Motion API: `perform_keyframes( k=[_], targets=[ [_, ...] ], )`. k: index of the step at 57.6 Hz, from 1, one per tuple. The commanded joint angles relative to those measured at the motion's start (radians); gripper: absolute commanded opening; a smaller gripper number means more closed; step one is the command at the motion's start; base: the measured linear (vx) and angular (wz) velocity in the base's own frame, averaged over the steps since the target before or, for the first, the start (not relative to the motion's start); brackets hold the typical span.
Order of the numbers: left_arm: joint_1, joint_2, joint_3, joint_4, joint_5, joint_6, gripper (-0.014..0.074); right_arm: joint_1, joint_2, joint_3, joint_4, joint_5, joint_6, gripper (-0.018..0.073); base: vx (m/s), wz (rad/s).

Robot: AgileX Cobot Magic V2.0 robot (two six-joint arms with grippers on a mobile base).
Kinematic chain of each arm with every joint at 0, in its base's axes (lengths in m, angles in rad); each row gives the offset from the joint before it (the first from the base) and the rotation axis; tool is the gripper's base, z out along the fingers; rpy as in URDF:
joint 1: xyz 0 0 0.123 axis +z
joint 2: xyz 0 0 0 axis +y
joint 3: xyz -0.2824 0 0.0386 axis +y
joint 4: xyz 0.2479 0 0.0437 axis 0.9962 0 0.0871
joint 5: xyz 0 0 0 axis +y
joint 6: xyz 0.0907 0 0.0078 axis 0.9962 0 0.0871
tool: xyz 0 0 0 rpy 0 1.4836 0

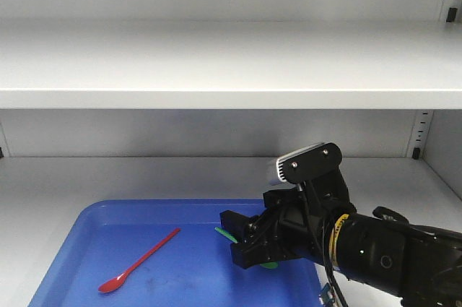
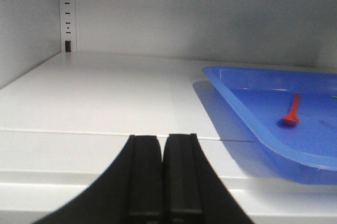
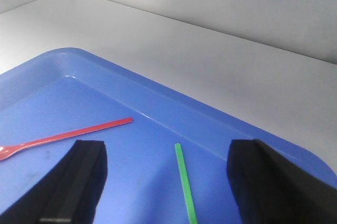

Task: Sort red and green spoons into left cabinet
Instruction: 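Open the right gripper to release the green spoon into the tray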

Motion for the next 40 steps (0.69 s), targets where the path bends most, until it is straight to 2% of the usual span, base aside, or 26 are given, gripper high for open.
perform_keyframes(
  k=[1,9,21,40],
  targets=[
    [0.0,-0.021,0.005,0.0,-0.154,-0.02,-0.0007,0.004,-0.034,-0.036,0.01,-0.034,-0.001,0.0521,0.0,0.0],
    [0.011,-0.023,0.004,0.0,-0.164,-0.017,-0.0006,0.004,-0.034,-0.036,0.01,-0.033,-0.001,0.0521,0.0,0.0],
    [0.106,-0.023,0.004,0.0,-0.157,-0.017,-0.0006,0.004,-0.034,-0.036,0.01,-0.038,-0.001,0.0521,0.0,0.0],
    [0.108,-0.022,0.004,0.0,-0.145,-0.017,-0.0006,0.004,-0.034,-0.036,0.01,-0.036,-0.001,0.0521,0.0,0.0]
  ],
)
